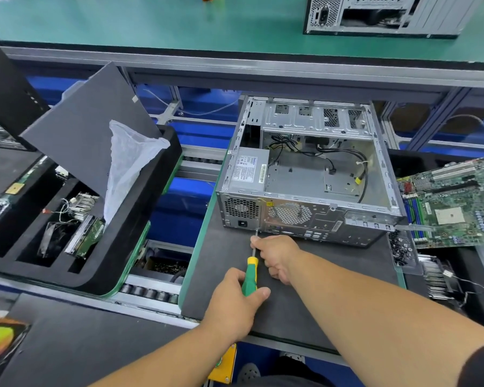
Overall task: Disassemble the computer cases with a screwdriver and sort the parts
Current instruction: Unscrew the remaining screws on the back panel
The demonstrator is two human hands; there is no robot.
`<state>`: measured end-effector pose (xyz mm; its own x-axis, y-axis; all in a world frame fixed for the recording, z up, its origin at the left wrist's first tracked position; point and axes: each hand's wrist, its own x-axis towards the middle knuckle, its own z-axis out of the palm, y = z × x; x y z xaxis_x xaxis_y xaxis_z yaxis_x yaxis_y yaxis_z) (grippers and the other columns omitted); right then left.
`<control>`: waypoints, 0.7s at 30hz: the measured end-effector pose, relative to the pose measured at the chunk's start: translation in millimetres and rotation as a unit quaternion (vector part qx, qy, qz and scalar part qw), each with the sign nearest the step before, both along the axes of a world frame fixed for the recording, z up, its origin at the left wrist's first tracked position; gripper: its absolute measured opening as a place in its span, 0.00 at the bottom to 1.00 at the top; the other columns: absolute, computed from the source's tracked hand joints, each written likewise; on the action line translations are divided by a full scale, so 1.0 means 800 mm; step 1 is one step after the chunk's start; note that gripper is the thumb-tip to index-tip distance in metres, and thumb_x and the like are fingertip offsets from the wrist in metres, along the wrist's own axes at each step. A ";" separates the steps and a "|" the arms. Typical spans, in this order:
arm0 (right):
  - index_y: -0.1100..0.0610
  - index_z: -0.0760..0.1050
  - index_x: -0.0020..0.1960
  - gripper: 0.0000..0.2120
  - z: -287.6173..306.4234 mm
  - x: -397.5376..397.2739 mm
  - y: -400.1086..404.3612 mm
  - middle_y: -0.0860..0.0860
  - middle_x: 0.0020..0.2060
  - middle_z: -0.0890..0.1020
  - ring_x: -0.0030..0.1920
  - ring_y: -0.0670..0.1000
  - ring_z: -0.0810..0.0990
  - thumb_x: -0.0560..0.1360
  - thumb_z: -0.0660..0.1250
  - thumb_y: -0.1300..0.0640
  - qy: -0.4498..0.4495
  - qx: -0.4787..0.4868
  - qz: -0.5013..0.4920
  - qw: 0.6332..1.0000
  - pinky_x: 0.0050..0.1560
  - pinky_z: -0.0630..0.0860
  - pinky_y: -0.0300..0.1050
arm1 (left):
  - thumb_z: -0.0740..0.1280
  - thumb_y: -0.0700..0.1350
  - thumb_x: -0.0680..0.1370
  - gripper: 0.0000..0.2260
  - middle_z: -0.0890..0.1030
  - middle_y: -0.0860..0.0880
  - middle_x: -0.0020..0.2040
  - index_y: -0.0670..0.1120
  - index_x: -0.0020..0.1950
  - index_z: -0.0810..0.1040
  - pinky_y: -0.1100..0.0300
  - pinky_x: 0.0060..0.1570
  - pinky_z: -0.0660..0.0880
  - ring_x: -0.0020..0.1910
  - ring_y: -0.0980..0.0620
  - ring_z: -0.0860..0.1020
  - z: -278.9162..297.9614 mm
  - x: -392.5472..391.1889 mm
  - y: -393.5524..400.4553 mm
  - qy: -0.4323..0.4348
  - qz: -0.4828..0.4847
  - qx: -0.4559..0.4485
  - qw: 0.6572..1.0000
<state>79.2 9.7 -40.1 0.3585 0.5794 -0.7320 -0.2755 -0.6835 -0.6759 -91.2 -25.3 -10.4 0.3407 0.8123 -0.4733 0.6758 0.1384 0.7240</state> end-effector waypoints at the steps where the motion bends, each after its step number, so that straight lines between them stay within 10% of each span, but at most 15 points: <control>1: 0.60 0.82 0.55 0.17 0.001 0.000 0.000 0.49 0.28 0.66 0.23 0.48 0.56 0.79 0.70 0.45 -0.001 -0.005 0.001 1.000 0.25 0.53 0.38 | 0.73 0.61 0.76 0.16 0.80 0.54 0.47 0.57 0.54 0.70 0.57 0.43 0.77 0.46 0.56 0.80 -0.003 0.000 0.000 0.014 0.000 0.017 1.000; 6: 0.56 0.79 0.45 0.12 0.009 0.001 -0.004 0.48 0.23 0.61 0.22 0.47 0.53 0.79 0.68 0.48 0.012 -0.021 0.050 0.998 0.23 0.50 0.38 | 0.62 0.56 0.85 0.10 0.82 0.50 0.38 0.50 0.57 0.76 0.56 0.31 0.76 0.31 0.56 0.76 -0.006 0.006 -0.006 -0.086 0.099 -0.106 0.986; 12: 0.55 0.81 0.46 0.09 0.011 0.006 -0.007 0.46 0.24 0.60 0.23 0.46 0.53 0.81 0.68 0.51 0.049 -0.027 0.093 0.994 0.22 0.49 0.40 | 0.55 0.56 0.87 0.24 0.76 0.44 0.35 0.39 0.65 0.79 0.62 0.24 0.63 0.28 0.52 0.69 0.007 0.003 0.004 -0.254 0.260 -0.403 0.840; 21: 0.58 0.79 0.45 0.12 0.007 -0.008 0.001 0.49 0.28 0.71 0.23 0.46 0.64 0.73 0.79 0.51 -0.032 -0.031 0.008 0.999 0.20 0.60 0.39 | 0.75 0.50 0.78 0.17 0.83 0.43 0.41 0.45 0.59 0.72 0.60 0.31 0.74 0.31 0.52 0.78 -0.001 0.009 -0.005 -0.108 0.157 -0.207 0.960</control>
